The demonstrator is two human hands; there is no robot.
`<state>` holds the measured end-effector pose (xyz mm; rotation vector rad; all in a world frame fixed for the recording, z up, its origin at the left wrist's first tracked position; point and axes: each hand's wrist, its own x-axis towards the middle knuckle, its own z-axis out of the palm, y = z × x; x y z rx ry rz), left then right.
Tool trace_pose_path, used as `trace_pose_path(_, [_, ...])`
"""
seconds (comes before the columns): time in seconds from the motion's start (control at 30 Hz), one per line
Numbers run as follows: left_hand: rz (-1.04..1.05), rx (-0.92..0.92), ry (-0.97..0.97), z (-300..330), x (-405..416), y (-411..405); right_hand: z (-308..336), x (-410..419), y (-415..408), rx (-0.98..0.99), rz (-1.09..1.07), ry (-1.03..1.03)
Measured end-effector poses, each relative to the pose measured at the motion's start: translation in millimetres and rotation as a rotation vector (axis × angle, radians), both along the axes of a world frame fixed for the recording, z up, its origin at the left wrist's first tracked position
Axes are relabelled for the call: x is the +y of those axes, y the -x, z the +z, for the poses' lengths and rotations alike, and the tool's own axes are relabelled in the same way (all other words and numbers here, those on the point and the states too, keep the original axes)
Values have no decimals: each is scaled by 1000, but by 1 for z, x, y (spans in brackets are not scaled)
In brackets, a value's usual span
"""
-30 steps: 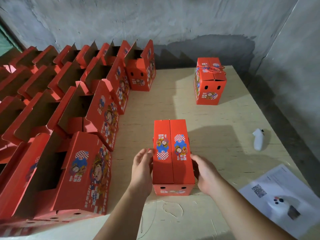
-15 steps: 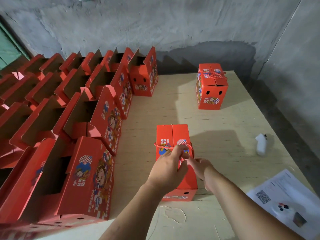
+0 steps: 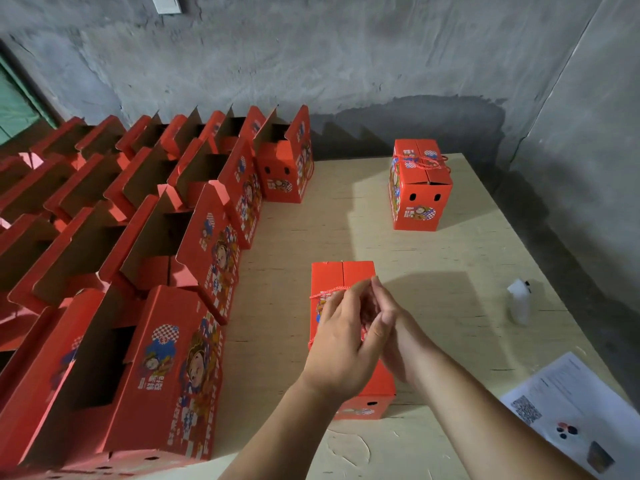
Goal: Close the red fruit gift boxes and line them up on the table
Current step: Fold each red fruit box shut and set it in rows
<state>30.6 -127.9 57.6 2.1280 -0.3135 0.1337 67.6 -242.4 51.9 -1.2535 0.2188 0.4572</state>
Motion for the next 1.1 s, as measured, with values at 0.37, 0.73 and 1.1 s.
trace_pose_path(0.37, [228, 21, -113, 46, 36, -44, 66, -24, -54, 16, -34, -92])
trace_pose_path(0.73, [19, 64, -139, 48, 9, -37, 57, -11, -48, 185, 265, 18])
trace_pose_path(1.1, [346, -206, -250, 70, 7, -42, 79, -15, -92, -87, 170, -69])
